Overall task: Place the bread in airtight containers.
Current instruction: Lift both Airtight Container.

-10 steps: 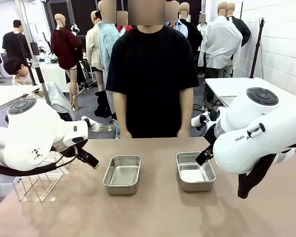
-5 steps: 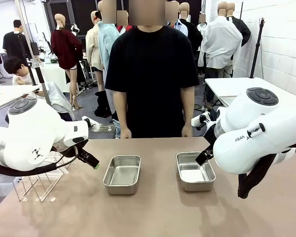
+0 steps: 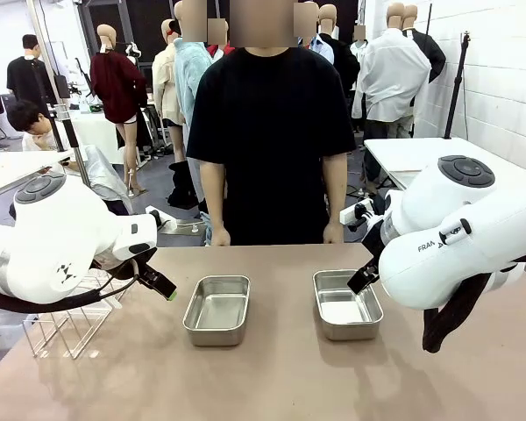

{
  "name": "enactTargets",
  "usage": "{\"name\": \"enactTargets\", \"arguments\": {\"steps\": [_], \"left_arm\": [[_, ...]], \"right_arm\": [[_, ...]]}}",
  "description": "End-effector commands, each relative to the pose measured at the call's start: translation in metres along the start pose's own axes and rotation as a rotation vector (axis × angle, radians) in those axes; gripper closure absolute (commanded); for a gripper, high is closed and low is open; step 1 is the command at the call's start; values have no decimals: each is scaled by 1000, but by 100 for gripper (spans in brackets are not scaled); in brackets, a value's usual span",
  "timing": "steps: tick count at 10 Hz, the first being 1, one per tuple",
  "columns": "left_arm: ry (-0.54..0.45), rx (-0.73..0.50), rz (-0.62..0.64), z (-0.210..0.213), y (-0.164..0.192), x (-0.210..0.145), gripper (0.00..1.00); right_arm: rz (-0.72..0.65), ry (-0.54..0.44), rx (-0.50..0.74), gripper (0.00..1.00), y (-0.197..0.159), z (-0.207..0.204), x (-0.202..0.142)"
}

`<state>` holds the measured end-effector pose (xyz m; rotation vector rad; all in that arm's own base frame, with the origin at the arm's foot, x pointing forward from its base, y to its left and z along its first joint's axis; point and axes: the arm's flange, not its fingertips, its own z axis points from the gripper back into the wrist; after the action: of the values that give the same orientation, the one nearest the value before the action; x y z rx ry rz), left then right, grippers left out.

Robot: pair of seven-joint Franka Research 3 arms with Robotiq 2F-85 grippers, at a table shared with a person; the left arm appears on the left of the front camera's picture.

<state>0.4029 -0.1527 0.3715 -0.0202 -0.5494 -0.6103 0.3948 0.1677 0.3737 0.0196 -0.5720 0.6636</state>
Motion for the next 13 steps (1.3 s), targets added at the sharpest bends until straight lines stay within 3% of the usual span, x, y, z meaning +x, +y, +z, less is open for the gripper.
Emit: {"name": "enactTargets", "arguments": {"steps": [1, 3, 4, 8, 10, 13], "left_arm": [[0, 0, 3, 0, 1, 0, 0], [-29, 11, 17, 21, 3, 4, 0], [-57, -23, 25, 41, 7, 8, 0], [-78, -205, 25, 112, 36, 10, 0], [-149, -362, 24, 131, 48, 2, 0], [-139, -385, 41, 131, 53, -1, 0]], "right_arm": [[0, 0, 0, 0, 0, 0, 0], [-53, -10, -2, 0, -18, 40, -1], [-81, -32, -19, 0, -35, 62, -3], [-156, -138, 115, 0, -93, 127, -20], [-186, -175, 195, 0, -104, 143, -35], [-188, -170, 254, 0, -107, 136, -39]]}}
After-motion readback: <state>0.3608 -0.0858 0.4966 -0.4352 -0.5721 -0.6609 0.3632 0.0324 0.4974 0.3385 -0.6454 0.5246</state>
